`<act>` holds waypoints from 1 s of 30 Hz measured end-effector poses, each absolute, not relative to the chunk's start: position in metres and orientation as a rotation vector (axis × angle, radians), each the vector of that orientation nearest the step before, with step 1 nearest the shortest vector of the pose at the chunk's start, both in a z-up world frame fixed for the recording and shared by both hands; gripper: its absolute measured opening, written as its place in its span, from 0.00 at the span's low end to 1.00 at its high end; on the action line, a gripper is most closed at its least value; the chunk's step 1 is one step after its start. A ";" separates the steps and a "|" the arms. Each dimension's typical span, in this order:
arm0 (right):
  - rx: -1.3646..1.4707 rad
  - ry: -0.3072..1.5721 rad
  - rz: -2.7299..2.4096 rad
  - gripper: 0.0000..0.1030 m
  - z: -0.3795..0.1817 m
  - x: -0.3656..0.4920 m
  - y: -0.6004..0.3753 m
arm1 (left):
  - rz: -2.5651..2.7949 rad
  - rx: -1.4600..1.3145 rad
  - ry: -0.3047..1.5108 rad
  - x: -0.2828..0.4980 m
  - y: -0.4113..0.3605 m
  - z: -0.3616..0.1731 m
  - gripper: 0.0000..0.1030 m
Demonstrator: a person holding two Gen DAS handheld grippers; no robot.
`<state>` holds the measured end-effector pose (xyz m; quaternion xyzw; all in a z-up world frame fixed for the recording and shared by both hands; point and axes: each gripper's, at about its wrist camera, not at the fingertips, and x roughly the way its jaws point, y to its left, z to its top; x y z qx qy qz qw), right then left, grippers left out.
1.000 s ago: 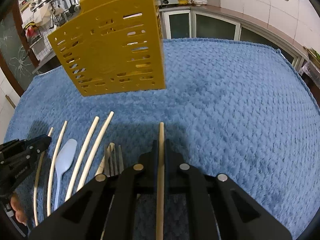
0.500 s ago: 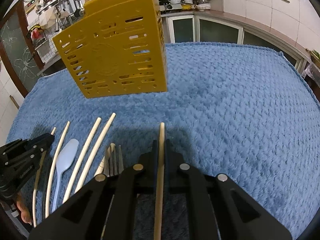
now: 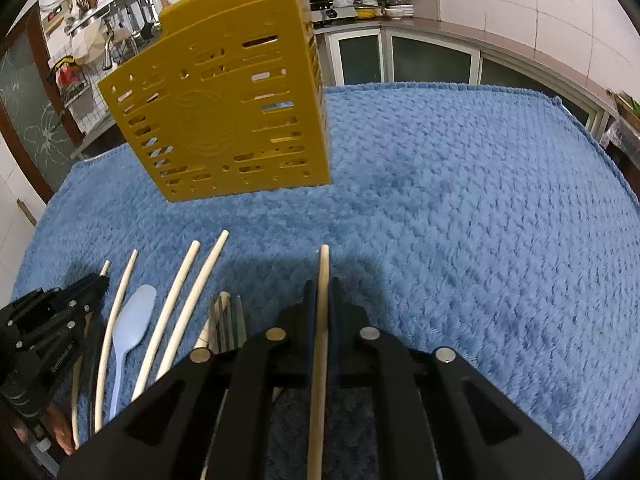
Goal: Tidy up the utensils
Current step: 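Lift both held chopsticks up and carry them toward the yellow holder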
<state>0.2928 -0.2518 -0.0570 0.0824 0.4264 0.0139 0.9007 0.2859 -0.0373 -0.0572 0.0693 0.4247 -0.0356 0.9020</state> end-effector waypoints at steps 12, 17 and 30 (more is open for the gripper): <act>0.141 0.873 0.021 0.06 -0.055 0.291 -0.249 | -0.091 0.097 0.876 0.286 -0.029 -0.055 0.11; 0.162 0.851 0.018 0.06 -0.051 0.286 -0.253 | -0.094 0.065 0.873 0.287 -0.025 -0.055 0.05; 0.175 0.752 0.049 0.06 -0.025 0.268 -0.251 | -0.117 0.009 0.828 0.283 -0.017 -0.042 0.04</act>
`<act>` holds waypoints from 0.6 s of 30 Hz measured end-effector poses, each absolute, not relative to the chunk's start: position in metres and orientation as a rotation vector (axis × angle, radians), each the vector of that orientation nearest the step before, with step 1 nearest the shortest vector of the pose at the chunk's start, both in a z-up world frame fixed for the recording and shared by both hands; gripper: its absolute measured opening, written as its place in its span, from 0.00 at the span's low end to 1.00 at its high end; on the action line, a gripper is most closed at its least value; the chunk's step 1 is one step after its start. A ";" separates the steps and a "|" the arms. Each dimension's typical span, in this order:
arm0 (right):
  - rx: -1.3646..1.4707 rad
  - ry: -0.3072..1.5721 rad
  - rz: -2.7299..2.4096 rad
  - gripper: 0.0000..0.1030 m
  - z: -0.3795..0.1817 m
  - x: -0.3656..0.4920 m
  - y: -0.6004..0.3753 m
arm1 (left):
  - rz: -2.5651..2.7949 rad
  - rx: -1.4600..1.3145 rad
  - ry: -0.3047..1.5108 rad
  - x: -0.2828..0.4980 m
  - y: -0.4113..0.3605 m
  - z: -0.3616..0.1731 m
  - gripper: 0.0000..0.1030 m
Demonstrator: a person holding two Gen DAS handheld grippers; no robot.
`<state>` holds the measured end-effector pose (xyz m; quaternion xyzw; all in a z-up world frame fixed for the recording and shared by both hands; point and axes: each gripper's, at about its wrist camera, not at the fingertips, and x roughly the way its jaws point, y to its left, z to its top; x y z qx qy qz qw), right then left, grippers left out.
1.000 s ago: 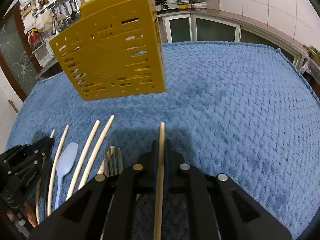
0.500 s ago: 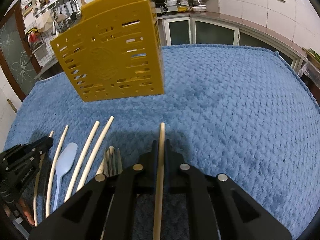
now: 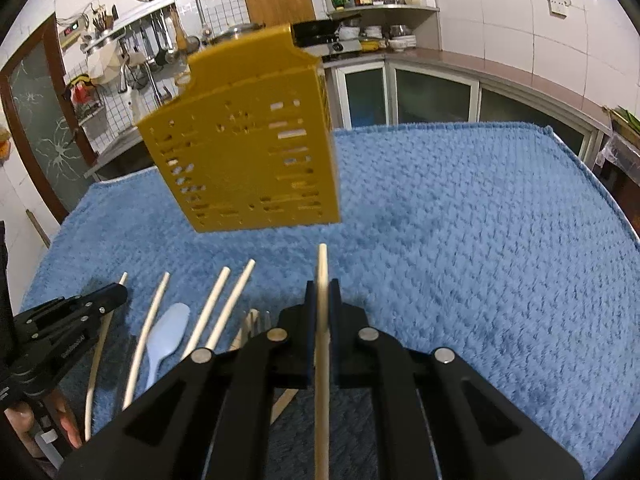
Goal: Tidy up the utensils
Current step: 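Lift both held chopsticks up and carry them toward the yellow holder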
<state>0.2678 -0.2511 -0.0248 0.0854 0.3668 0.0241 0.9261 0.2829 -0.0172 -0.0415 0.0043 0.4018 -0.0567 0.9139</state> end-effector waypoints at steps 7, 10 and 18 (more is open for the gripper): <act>0.200 0.689 0.069 0.06 -0.010 0.260 -0.257 | -0.147 -0.048 0.763 0.276 -0.010 -0.024 0.04; 0.206 0.678 0.071 0.06 -0.009 0.258 -0.258 | -0.154 -0.062 0.752 0.274 -0.008 -0.021 0.04; 0.231 0.619 0.087 0.06 0.001 0.247 -0.262 | -0.198 -0.113 0.686 0.263 -0.003 -0.005 0.04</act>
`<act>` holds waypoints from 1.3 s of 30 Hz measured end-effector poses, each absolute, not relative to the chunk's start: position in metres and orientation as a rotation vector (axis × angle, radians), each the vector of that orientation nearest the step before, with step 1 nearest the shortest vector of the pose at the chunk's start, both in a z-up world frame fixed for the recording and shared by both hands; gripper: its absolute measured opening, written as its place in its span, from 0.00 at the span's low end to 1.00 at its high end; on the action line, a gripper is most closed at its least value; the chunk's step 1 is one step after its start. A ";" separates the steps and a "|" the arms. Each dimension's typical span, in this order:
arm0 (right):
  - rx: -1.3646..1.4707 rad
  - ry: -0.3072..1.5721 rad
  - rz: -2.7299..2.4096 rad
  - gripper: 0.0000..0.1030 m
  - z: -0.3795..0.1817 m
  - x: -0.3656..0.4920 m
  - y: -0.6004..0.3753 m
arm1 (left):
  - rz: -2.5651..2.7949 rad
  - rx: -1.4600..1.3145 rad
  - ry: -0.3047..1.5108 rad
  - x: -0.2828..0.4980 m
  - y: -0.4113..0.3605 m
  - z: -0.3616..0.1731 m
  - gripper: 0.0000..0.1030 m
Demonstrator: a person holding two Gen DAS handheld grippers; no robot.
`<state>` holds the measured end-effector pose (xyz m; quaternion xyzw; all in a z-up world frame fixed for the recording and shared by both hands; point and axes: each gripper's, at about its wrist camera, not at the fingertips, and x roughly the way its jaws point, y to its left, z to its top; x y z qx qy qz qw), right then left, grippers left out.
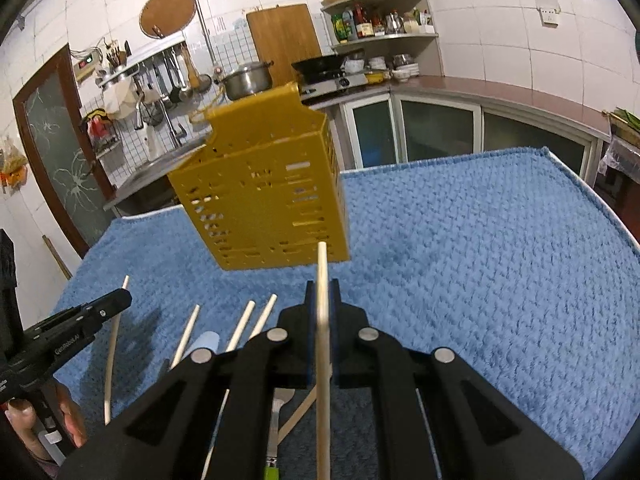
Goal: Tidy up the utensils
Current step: 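Lift both held chopsticks up and carry them toward the yellow holder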
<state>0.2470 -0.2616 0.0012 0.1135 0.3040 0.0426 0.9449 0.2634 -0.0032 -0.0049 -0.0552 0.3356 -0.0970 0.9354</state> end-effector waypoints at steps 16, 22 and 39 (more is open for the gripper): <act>0.200 0.432 0.082 0.06 0.052 0.219 -0.262 | -0.262 -0.115 0.502 0.237 -0.011 0.057 0.04; 0.176 0.423 0.081 0.06 0.058 0.221 -0.258 | -0.269 -0.117 0.506 0.242 -0.014 0.060 0.04; 0.110 0.224 0.079 0.06 0.140 0.245 -0.258 | -0.283 -0.106 0.367 0.270 -0.036 0.134 0.04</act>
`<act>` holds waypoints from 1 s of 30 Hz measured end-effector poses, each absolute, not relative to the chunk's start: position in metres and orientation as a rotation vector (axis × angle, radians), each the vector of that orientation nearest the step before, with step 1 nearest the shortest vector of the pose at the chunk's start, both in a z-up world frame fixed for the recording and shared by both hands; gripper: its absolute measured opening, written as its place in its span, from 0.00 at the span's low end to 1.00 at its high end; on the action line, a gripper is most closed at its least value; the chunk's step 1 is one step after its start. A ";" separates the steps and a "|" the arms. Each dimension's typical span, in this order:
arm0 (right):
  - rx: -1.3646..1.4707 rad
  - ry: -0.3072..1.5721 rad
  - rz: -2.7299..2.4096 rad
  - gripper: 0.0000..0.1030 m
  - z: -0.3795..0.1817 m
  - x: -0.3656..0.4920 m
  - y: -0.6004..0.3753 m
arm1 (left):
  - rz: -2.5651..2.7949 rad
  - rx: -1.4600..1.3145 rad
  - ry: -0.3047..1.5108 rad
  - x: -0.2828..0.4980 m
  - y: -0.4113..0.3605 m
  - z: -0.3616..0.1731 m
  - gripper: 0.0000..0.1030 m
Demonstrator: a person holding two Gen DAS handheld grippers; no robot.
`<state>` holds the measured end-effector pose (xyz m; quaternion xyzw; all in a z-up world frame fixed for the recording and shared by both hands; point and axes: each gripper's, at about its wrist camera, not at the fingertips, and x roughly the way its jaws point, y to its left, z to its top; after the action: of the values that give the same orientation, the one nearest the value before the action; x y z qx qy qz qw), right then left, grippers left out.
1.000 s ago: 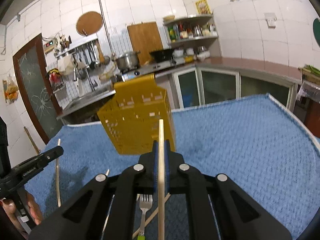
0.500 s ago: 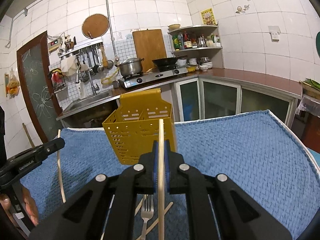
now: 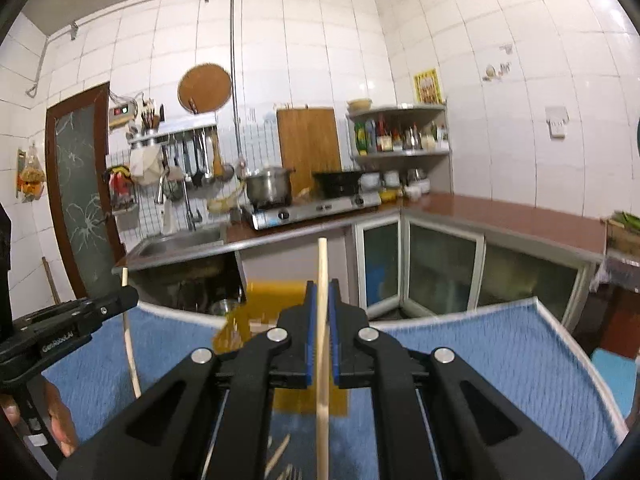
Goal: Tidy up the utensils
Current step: 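Lift both held chopsticks up and carry them toward the yellow holder, then lower both chopsticks into the yellow holder and open both tools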
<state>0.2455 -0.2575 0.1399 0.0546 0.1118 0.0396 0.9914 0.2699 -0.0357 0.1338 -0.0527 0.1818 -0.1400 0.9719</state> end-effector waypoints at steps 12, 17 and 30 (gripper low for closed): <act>0.146 0.020 0.109 0.06 0.203 0.318 -0.262 | -0.252 -0.058 0.240 0.343 -0.075 0.205 0.04; 0.147 -0.029 0.104 0.06 0.200 0.348 -0.261 | -0.236 -0.065 0.217 0.380 -0.083 0.200 0.04; 0.114 0.003 0.108 0.06 0.155 0.373 -0.256 | -0.262 -0.084 0.211 0.410 -0.077 0.168 0.04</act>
<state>0.3726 -0.2564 0.1547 0.0568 0.0013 0.0540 0.9969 0.4097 -0.0775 0.1677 -0.0418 0.1047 -0.1303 0.9850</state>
